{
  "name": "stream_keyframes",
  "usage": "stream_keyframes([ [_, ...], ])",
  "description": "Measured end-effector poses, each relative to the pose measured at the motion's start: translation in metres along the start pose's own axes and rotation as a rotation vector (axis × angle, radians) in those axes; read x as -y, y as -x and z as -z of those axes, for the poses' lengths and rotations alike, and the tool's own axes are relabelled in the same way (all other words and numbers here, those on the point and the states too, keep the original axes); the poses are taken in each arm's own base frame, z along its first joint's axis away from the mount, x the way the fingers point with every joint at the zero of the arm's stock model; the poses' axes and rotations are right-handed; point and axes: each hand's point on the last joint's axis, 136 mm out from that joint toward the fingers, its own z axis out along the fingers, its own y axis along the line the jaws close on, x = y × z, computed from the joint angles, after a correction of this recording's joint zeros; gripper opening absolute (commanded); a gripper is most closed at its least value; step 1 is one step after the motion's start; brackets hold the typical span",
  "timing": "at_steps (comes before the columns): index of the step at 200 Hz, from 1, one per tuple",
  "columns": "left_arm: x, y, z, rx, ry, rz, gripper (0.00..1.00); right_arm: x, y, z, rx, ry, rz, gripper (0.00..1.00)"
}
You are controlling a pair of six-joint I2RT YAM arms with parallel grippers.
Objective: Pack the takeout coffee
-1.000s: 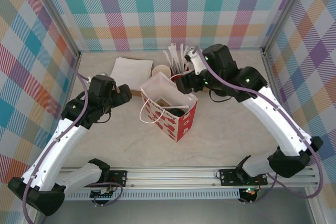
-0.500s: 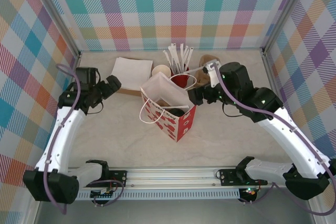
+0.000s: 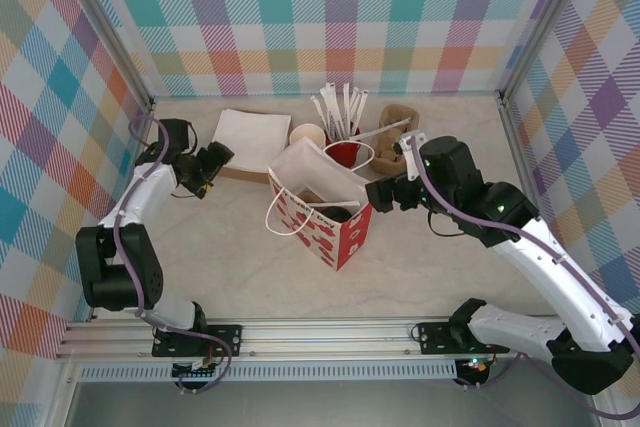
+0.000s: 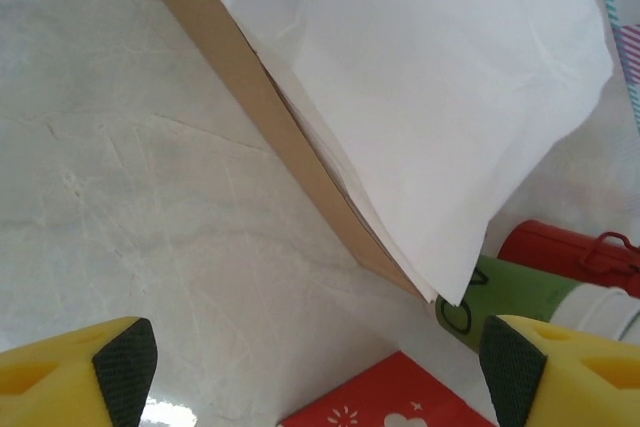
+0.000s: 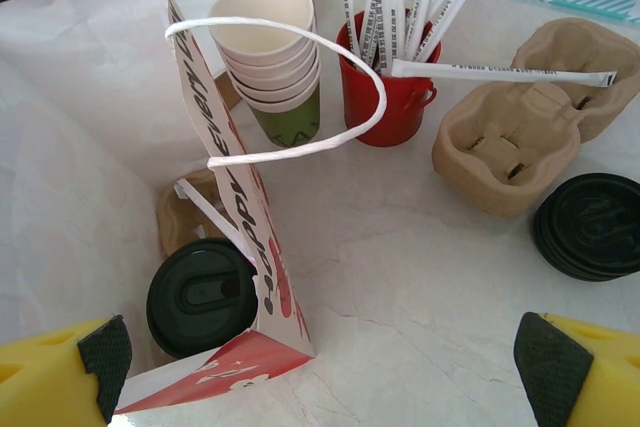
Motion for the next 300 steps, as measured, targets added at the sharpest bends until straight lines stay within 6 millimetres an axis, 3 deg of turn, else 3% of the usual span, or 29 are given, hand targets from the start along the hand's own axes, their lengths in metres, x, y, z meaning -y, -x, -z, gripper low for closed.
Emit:
stream_keyframes([
  [85,-0.003,0.014,-0.044,-0.016,0.013,0.072,0.73,0.005,-0.013,-0.002,-0.007,-0.021,-0.026,1.00],
  [246,0.020,0.040,-0.062,0.000,-0.021,0.072,0.48,0.008,-0.023,-0.004,-0.024,-0.027,-0.042,1.00],
  [300,0.035,0.050,-0.055,0.026,-0.051,0.039,0.31,0.008,-0.024,-0.005,-0.028,-0.028,-0.042,1.00],
])
